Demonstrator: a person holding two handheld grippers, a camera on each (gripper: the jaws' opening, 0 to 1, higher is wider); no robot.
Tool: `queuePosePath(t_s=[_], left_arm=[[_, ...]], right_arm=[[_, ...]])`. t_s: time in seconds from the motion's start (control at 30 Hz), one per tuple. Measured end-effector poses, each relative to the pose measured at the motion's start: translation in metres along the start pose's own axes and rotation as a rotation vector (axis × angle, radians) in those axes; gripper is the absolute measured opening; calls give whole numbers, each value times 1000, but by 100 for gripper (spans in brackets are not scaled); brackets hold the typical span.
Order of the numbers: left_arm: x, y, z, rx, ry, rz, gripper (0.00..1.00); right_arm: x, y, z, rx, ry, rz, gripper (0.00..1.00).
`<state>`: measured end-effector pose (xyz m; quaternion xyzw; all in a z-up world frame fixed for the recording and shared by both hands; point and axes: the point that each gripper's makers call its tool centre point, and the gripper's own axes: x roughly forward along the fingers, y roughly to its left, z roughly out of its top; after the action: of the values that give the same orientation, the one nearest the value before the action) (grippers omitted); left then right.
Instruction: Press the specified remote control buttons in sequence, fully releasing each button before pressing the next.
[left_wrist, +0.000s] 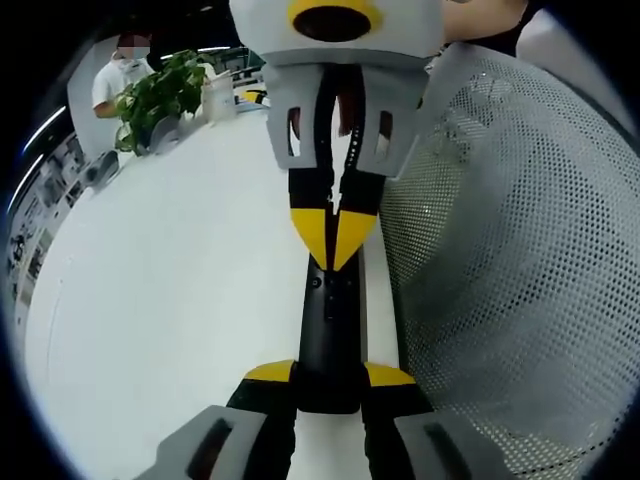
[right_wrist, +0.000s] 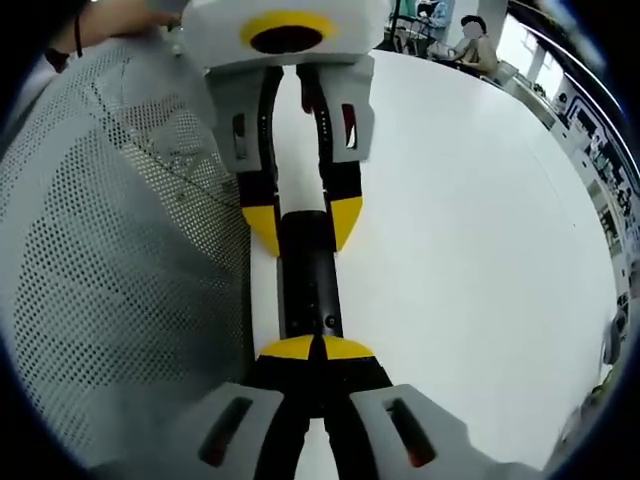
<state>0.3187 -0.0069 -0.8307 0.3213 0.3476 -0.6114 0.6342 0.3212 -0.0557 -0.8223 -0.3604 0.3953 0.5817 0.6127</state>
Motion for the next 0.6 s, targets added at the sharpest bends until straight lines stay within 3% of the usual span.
queuePosePath(t_s=[0.3, 0.37, 0.43, 0.6], left_arm=[[0, 0, 0, -5, -2, -1, 24], [0, 0, 0, -4, -1, 1, 24], [0, 0, 0, -5, 0, 1, 24], [0, 0, 0, -4, -1, 0, 24]], right_arm=[[-2, 5, 2, -2, -23, -2, 0], [1, 15, 6, -31, -25, 18, 0], [2, 16, 7, -97, -8, -5, 0], [4, 19, 8, -171, 26, -29, 0]])
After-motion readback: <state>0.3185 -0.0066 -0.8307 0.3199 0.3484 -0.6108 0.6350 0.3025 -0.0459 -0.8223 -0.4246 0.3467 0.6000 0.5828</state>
